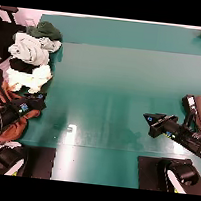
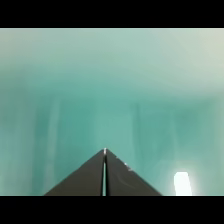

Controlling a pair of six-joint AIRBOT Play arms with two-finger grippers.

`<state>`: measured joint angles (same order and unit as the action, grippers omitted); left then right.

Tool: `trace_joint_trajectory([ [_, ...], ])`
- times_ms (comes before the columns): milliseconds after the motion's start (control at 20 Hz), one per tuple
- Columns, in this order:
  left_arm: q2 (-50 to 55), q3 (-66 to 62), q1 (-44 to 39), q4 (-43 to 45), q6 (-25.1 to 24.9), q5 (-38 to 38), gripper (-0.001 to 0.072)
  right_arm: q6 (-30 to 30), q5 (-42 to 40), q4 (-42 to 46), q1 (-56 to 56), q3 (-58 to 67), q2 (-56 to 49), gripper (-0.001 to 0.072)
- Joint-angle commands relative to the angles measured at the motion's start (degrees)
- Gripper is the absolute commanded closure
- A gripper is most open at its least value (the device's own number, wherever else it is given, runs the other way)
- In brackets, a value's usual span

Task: Fold the shirts.

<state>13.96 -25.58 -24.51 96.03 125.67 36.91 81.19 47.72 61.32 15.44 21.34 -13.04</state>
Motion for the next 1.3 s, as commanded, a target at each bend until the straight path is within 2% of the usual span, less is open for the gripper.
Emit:
trace_joint_trajectory([
  [0, 0.0, -6.0, 0.0, 10.8, 5.9, 0.3, 0.0684, 0.0, 0.0, 0.2, 0.1, 0.0, 0.0, 0.0655],
  [50, 0.0, -10.0, 0.0, 17.4, 9.2, 5.4, 0.0683, 0.0, 0.0, 0.3, 0.0, 0.0, 0.0, 0.0655],
  [100, 0.0, -14.6, 0.0, 24.5, 10.5, 13.7, 0.0684, 0.0, 0.3, 0.2, -0.1, 0.0, 0.0, 0.0655],
  [200, 0.8, -22.0, 0.0, 35.9, 9.5, 32.2, 0.0683, 4.8, 1.0, 0.2, -2.3, 0.1, 0.0, 0.0655],
  [250, 1.6, -25.2, 0.0, 39.7, 5.1, 39.8, 0.0682, 7.8, 0.8, 0.2, -4.4, 0.1, 0.0, 0.0654],
  [300, 2.8, -28.0, 0.0, 40.6, -1.0, 44.1, 0.0682, 9.2, 0.8, -0.3, -7.2, 0.1, 0.0, 0.0652],
  [350, 4.4, -30.2, 0.0, 40.5, -5.4, 46.8, 0.0682, 9.2, 0.8, -1.2, -10.3, 0.2, 0.0, 0.0647],
  [450, 10.3, -34.3, 0.0, 41.5, -9.8, 52.0, 0.0681, 9.1, 2.3, -4.4, -17.0, 0.7, -0.1, 0.0645],
  [500, 14.1, -36.0, 0.0, 42.3, -11.6, 53.8, 0.0681, 7.6, 5.6, -5.4, -20.6, 2.0, -1.2, 0.0620],
  [600, 22.1, -38.8, 0.9, 43.0, -13.3, 53.9, 0.0679, -0.7, 16.1, -6.9, -26.9, 7.0, -6.4, 0.0561],
  [650, 26.1, -40.1, 3.1, 42.5, -13.2, 53.3, 0.0661, -4.4, 20.9, -7.1, -29.7, 9.8, -9.6, 0.0561],
  [750, 33.7, -42.6, 11.0, 38.8, -13.6, 50.5, 0.0663, -4.7, 20.5, -7.9, -29.7, 14.9, -13.9, 0.0561],
  [1000, 39.9, -45.0, 34.8, 10.4, -17.5, 46.3, 0.0663, -4.8, 26.5, -7.6, -23.8, 25.8, -27.5, 0.0558],
  [1150, 39.9, -45.0, 46.7, -6.9, -25.1, 44.0, 0.0663, -4.8, 27.5, -7.6, -20.1, 28.7, -33.0, 0.0555],
  [1200, 40.1, -44.9, 50.0, -11.5, -27.5, 43.2, 0.0662, -4.8, 27.1, -7.6, -18.7, 29.5, -34.6, 0.0533],
  [1250, 40.3, -44.9, 52.5, -13.3, -27.8, 42.6, 0.0571, -4.8, 26.9, -7.7, -17.4, 30.3, -36.1, 0.0504],
])
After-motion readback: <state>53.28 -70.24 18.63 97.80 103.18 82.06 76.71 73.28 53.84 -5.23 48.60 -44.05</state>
